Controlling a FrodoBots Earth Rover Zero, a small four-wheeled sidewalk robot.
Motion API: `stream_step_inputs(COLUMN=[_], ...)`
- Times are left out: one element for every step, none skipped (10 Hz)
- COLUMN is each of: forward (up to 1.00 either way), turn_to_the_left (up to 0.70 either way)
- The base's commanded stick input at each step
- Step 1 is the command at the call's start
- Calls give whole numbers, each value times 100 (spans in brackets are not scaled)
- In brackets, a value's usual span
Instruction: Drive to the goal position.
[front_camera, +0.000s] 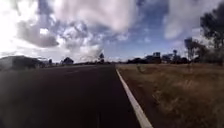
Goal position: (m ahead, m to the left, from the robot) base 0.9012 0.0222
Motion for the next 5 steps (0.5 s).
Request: stream_step_inputs(forward=[50,50,50,50,50], turn_to_the_left=[0,0,0,0,0])
